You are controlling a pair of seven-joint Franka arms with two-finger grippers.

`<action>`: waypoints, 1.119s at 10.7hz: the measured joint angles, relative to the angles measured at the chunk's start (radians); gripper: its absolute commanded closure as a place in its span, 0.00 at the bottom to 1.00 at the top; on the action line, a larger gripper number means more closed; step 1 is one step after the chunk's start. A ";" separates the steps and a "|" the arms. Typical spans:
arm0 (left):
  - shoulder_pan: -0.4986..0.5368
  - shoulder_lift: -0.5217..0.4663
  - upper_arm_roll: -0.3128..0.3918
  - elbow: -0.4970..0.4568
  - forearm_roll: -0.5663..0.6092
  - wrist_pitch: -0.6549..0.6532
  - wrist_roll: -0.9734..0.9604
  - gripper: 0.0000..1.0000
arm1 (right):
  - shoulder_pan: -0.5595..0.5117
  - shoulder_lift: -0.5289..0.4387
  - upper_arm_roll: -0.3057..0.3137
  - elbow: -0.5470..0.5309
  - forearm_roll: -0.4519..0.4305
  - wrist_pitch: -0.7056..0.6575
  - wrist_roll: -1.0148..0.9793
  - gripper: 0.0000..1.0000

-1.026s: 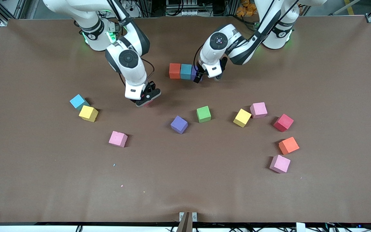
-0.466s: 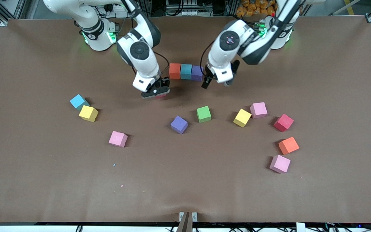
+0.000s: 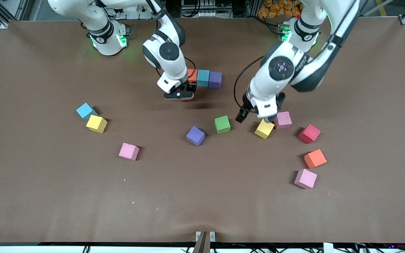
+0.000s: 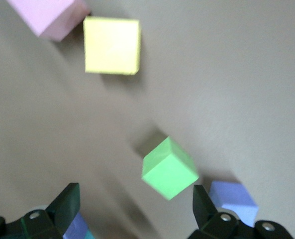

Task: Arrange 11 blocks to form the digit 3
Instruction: 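Set red against orange with the right gripper while the left gripper grasps green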

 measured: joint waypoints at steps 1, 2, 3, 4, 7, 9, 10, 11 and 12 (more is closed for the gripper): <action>0.000 0.067 -0.001 0.087 0.069 -0.067 0.004 0.00 | 0.005 0.014 0.000 0.009 0.000 0.000 0.021 0.84; 0.000 0.120 -0.001 0.150 0.110 -0.108 0.027 0.00 | 0.006 0.023 -0.001 0.015 0.000 0.000 0.032 0.84; 0.004 0.151 0.000 0.185 0.119 -0.128 0.082 0.00 | 0.006 0.027 -0.001 0.019 0.001 -0.001 0.035 0.84; 0.010 0.162 0.000 0.198 0.119 -0.144 0.144 0.00 | 0.006 0.031 -0.002 0.026 0.001 -0.002 0.041 0.84; 0.027 0.162 0.000 0.208 0.119 -0.161 0.265 0.00 | 0.014 0.050 0.000 0.050 0.002 -0.003 0.066 0.84; 0.024 0.162 -0.004 0.209 0.119 -0.165 0.312 0.00 | 0.022 0.053 0.000 0.054 0.002 -0.011 0.069 0.84; 0.016 0.163 -0.005 0.209 0.119 -0.166 0.332 0.00 | 0.025 0.054 0.001 0.055 0.002 -0.021 0.070 0.84; 0.008 0.164 -0.005 0.208 0.119 -0.167 0.349 0.00 | 0.029 0.054 0.001 0.055 0.002 -0.029 0.070 0.84; 0.001 0.166 -0.006 0.208 0.120 -0.167 0.362 0.00 | 0.032 0.055 0.001 0.055 0.002 -0.033 0.070 0.84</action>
